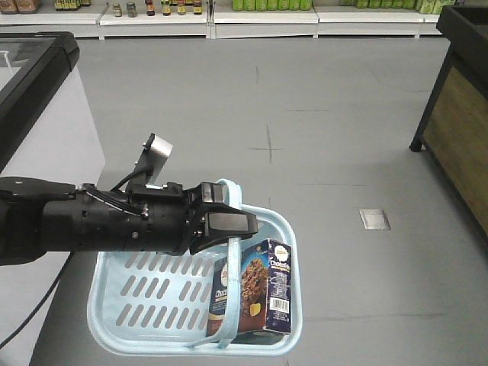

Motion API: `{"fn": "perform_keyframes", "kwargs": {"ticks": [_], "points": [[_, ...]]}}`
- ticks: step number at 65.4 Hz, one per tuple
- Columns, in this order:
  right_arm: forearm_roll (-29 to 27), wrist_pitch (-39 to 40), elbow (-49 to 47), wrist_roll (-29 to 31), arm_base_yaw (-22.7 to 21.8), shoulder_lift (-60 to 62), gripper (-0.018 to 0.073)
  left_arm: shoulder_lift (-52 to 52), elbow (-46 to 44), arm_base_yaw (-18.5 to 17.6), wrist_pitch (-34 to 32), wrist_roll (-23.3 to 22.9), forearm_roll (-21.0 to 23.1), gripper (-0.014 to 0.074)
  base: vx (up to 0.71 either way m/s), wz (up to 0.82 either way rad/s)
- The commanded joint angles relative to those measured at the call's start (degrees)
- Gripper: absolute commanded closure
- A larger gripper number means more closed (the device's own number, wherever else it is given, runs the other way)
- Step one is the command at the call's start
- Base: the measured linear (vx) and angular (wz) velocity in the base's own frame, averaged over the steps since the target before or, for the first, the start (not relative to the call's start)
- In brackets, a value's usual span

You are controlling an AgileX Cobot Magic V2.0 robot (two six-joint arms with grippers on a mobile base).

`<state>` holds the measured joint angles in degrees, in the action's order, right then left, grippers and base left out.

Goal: Left arm holds basket, right arm returns cookies
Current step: 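Drive forward toward the drink shelves holding the basket in the left gripper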

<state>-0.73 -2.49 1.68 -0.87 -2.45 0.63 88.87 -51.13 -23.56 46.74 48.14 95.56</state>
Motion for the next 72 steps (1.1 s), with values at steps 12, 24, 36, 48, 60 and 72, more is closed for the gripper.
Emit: {"fn": "perform_keyframes", "kwargs": {"ticks": [12,24,36,48,60,72], "points": [[0.4,4.3,1.0,0.2,-0.3,0.7,0.0566,-2.9,-1.7,-0.2,3.3,0.6,5.9,0.0599,0.49,-0.01],[0.4,4.3,1.0,0.2,-0.3,0.7,0.0566,-2.9,-1.7,-0.2,3.3,0.6,5.9,0.0599,0.50,-0.01],[0.4,4.3,1.0,0.2,-0.3,0.7,0.0566,-2.9,-1.7,-0.2,3.3,0.6,5.9,0.0599,0.50,-0.01],[0.4,4.3,1.0,0.2,-0.3,0.7,0.0566,-2.9,-1.7,-0.2,3.3,0.6,5.9,0.0599,0.50,0.05],[0.4,4.3,1.0,0.2,-0.3,0.7,0.0566,-2.9,-1.7,-0.2,3.3,0.6,5.9,0.0599,0.51,0.06],[0.4,4.3,1.0,0.2,-0.3,0.7,0.0566,-2.9,-1.7,-0.2,3.3,0.6,5.9,0.0599,0.52,0.01]]}}
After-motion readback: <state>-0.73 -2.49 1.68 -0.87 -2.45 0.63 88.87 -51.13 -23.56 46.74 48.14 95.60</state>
